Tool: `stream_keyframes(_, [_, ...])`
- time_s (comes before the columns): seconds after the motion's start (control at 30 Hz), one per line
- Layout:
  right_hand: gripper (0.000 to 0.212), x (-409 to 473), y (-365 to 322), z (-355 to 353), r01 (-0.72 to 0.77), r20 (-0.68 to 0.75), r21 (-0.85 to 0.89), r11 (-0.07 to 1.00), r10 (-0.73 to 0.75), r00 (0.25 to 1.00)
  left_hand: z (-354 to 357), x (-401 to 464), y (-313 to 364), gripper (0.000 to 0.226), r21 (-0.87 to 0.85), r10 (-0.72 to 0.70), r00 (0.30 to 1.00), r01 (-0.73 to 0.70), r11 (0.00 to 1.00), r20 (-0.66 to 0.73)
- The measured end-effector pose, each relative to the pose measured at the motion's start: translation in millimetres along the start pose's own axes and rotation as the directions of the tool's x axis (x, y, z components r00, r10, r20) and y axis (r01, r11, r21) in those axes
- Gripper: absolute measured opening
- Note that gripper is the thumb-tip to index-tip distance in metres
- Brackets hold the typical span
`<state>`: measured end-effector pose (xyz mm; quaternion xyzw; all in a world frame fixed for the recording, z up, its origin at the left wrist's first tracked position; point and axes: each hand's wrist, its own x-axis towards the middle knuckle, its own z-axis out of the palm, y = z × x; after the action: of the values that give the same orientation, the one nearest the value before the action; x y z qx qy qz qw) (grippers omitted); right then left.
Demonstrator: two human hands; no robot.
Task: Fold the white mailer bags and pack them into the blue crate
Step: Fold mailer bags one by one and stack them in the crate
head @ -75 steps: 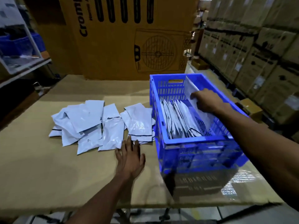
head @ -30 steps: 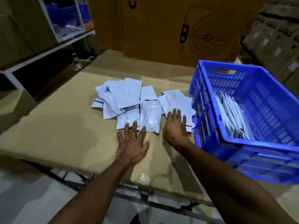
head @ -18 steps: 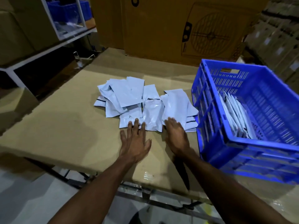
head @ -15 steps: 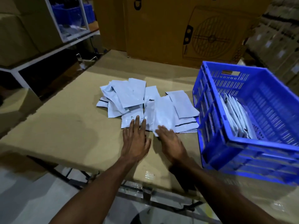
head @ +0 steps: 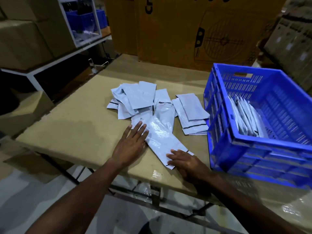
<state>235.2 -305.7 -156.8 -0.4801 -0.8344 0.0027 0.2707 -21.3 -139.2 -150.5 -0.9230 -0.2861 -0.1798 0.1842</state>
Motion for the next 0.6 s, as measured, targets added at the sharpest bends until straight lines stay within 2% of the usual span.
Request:
stream_keyframes(0.07, [0.029,5,-7,-4,0.02,-0.009,0.038,0.999,-0.02,1.0,-7,8,1,0.068,-0.002,0.002,0.998,-0.002,1.0,0.068])
stream_keyframes(0.13, [0.028,11,-16,-6,0.027,-0.026,0.093,0.995,-0.025,0.999,-13,16,5,0.079,-0.023,0.035,0.994,-0.033,0.999,0.104])
stream_keyframes(0.23, [0.024,18,-26,-7,0.032,-0.061,0.155,0.987,-0.022,0.998,-7,18,8,0.07,-0.066,0.081,0.993,-0.076,0.995,0.09])
stream_keyframes(0.33, [0.027,17,-28,-10,0.056,-0.055,0.146,0.988,-0.048,0.997,1,7,7,0.067,-0.047,0.095,0.991,-0.091,0.995,0.095])
stream_keyframes(0.47, [0.031,1,-8,-10,0.009,0.015,0.002,1.0,-0.009,1.0,-2,-8,10,0.057,-0.098,0.105,0.994,-0.103,0.99,0.011])
stream_keyframes(0.6, [0.033,-11,12,-6,-0.094,0.09,-0.079,0.992,0.101,0.991,-8,-21,14,0.056,-0.095,0.104,0.994,-0.1,0.99,0.03])
